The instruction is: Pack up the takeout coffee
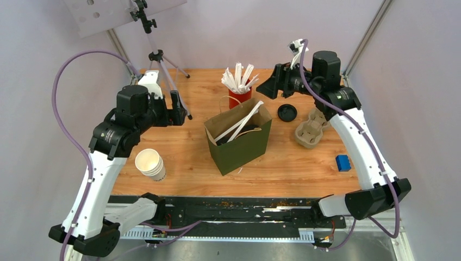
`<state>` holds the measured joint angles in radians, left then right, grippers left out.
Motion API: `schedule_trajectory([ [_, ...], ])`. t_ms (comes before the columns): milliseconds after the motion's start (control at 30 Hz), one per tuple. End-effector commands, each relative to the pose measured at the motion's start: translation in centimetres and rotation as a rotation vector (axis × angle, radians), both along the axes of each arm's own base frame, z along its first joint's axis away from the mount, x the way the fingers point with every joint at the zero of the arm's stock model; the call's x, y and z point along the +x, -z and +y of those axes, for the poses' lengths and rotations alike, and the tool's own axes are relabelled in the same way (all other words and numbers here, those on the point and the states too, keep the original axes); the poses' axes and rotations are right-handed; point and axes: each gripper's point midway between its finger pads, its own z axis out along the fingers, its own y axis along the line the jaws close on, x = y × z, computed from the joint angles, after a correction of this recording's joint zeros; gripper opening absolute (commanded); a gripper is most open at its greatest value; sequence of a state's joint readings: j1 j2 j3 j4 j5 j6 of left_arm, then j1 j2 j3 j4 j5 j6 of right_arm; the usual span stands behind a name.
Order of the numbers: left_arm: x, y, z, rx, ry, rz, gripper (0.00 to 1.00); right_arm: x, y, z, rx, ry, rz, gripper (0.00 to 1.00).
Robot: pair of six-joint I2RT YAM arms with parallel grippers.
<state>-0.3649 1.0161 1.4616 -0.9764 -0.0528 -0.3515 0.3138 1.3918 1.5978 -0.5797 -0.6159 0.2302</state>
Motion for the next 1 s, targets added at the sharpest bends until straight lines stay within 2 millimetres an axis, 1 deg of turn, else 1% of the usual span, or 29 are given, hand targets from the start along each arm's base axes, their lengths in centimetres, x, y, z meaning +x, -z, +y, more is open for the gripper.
schedule_trajectory([
  [0,0.8,-5.2,0.2,-0.027,0.006,-0.203,1.00,-0.6,-2.7,-2.6,-0.058,0.133,-0.090,0.76],
  [33,0.9,-5.9,0.2,-0.035,0.007,-0.234,1.00,-0.5,-2.8,-3.2,-0.069,0.169,-0.095,0.93],
  [67,0.9,-6.4,0.2,-0.041,0.009,-0.257,1.00,-0.6,-3.0,-3.8,-0.081,0.201,-0.104,0.99],
  [167,0.7,-7.9,0.2,-0.053,0.021,-0.327,1.00,-0.7,-2.9,-5.7,-0.128,0.292,-0.123,1.00],
  [267,0.2,-8.8,0.1,-0.058,0.042,-0.382,1.00,-0.8,-3.3,-7.6,-0.157,0.398,-0.129,1.00],
  [400,0.0,-9.3,-0.2,-0.066,0.069,-0.427,1.00,-1.2,-4.6,-10.3,-0.155,0.555,-0.123,1.00],
  [500,-0.1,-8.8,-0.1,-0.058,0.069,-0.403,1.00,-1.8,-5.2,-11.8,-0.146,0.644,-0.112,1.00],
  [567,-0.3,-8.5,-0.1,-0.063,0.070,-0.388,1.00,-2.3,-5.1,-12.1,-0.135,0.658,-0.105,1.00],
  [667,-0.5,-7.7,-0.2,-0.085,0.066,-0.390,1.00,-3.4,-4.7,-11.9,-0.118,0.627,-0.115,1.00],
  [867,-1.1,-7.5,-0.1,-0.126,0.052,-0.423,1.00,-5.1,-3.7,-11.4,-0.084,0.581,-0.111,1.00],
  [967,-1.3,-6.7,0.2,-0.114,0.042,-0.398,1.00,-5.6,-3.8,-11.3,-0.068,0.572,-0.129,1.00],
])
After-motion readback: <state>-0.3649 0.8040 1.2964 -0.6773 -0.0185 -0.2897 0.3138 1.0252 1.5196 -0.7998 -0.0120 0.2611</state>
